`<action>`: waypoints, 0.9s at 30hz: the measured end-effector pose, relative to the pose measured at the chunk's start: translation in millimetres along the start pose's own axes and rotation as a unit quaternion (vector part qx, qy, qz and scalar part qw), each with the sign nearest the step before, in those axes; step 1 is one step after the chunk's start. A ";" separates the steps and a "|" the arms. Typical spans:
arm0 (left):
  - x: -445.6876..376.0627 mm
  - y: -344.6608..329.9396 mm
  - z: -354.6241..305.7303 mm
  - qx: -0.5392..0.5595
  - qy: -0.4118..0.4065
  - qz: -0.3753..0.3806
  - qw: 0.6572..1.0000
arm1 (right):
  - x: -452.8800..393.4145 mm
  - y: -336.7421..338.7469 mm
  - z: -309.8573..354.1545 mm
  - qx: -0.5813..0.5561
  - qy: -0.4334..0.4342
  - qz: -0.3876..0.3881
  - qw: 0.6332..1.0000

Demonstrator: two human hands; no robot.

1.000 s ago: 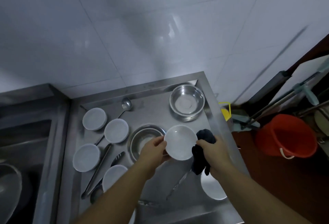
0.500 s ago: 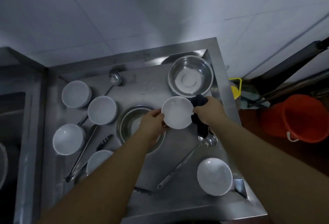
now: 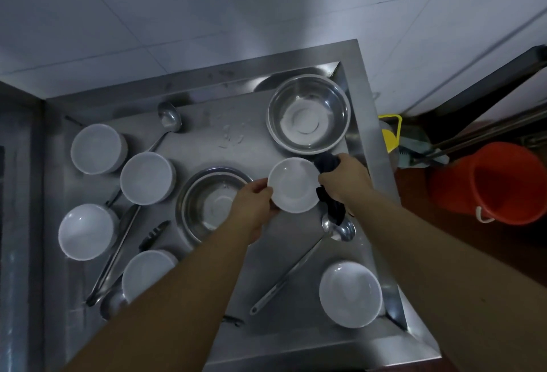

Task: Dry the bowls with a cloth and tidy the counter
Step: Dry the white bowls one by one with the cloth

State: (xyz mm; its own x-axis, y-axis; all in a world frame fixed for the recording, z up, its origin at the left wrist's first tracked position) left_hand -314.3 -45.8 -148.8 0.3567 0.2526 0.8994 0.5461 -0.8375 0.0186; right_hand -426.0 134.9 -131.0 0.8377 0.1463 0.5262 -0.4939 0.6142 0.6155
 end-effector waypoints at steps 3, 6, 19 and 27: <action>-1.6 0.0 2.0 -0.008 0.000 0.004 1.000 | -1.0 1.1 -0.5 -0.009 0.004 0.003 1.000; -0.2 -0.7 4.9 -0.024 0.004 0.003 1.000 | 3.2 6.5 -0.9 -0.001 0.011 0.009 1.000; 70.8 -1.4 40.2 -0.376 -0.050 -0.036 0.925 | 52.4 67.6 -31.9 0.056 0.039 -0.063 0.996; 93.8 -35.1 123.4 -0.513 -0.041 0.036 0.856 | 125.9 70.9 -83.7 -0.019 0.001 -0.070 0.997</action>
State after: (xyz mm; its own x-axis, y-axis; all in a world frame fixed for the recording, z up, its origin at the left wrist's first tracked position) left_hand -206.5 67.1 -119.0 0.4368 0.1804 0.8813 -0.4188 -0.8262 0.3768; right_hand -336.1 261.7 -70.2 0.8979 0.0588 0.4362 -0.3634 0.6582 0.6594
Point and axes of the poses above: each hand's wrist, its own x-axis away from the middle knuckle, its own y-axis out of the back of the hand, z = x × y, the point moved 1 cm from there along -x, towards the middle knuckle, and after that the axes turned 8 degrees about y, right-handed, at the moved point
